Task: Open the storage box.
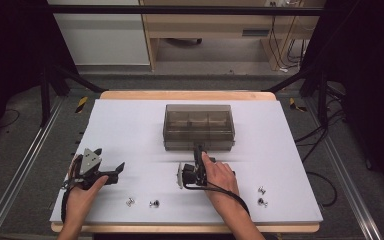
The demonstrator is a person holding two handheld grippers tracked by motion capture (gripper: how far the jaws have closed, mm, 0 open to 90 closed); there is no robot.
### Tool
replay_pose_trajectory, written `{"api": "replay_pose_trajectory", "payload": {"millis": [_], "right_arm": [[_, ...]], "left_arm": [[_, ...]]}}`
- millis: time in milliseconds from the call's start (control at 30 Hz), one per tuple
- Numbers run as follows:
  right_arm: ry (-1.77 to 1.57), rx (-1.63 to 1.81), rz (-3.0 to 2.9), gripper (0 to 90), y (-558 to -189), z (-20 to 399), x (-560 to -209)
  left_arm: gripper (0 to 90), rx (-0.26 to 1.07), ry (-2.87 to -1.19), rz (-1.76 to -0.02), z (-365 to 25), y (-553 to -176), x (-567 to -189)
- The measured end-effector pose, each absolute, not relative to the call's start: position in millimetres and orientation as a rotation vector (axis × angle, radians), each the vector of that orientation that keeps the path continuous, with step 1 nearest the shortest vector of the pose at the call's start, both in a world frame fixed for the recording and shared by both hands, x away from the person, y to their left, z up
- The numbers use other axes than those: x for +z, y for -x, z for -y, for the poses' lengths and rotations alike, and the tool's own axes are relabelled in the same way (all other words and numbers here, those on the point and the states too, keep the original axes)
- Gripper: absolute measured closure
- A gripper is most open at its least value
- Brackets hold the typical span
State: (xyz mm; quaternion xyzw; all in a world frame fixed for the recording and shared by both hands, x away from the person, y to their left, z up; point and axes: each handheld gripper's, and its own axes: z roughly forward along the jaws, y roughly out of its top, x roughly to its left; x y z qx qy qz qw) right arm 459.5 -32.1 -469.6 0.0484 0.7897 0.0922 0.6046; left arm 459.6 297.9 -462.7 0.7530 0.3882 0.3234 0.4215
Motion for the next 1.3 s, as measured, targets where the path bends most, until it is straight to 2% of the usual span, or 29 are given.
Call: {"api": "replay_pose_trajectory", "payload": {"millis": [133,400,467,667,800,900,1067,1133,1300], "right_arm": [[-0.194,0.269,-1.839,57.1,-454.0,37.6,-466.6],[-0.261,0.319,-1.853,56.5,-446.6,58.9,-458.1],[-0.305,0.331,-1.874,59.0,-445.0,70.5,-454.9],[-0.462,0.395,-1.958,57.9,-441.0,113.6,-446.3],[-0.539,0.455,-1.999,58.1,-441.5,125.9,-442.7],[-0.571,0.53,-2.028,62.5,-442.9,134.9,-438.2],[-0.619,0.644,-2.103,64.0,-447.2,149.3,-430.5],[-0.657,0.701,-2.142,66.3,-450.5,157.3,-425.5],[-0.721,0.744,-2.203,64.4,-465.9,179.9,-419.8]], "left_arm": [[6.3,0.804,-1.9,-0.958,-292.0,-459.0,-464.1],[6.6,0.792,-1.902,-0.916,-279.6,-456.7,-458.5],[7.0,0.781,-1.913,-0.899,-274.0,-457.2,-457.3],[9.8,0.68,-1.955,-0.828,-249.8,-463.6,-454.3],[10.8,0.67,-1.995,-0.796,-240.1,-467.4,-452.4],[13.7,0.644,-2.046,-0.741,-230.0,-469.8,-448.7],[14.4,0.586,-2.081,-0.685,-213.6,-476.7,-444.0],[17.8,0.559,-2.109,-0.653,-206.7,-481.2,-443.9],[19.6,0.548,-2.172,-0.621,-191.5,-486.8,-441.7]]}}
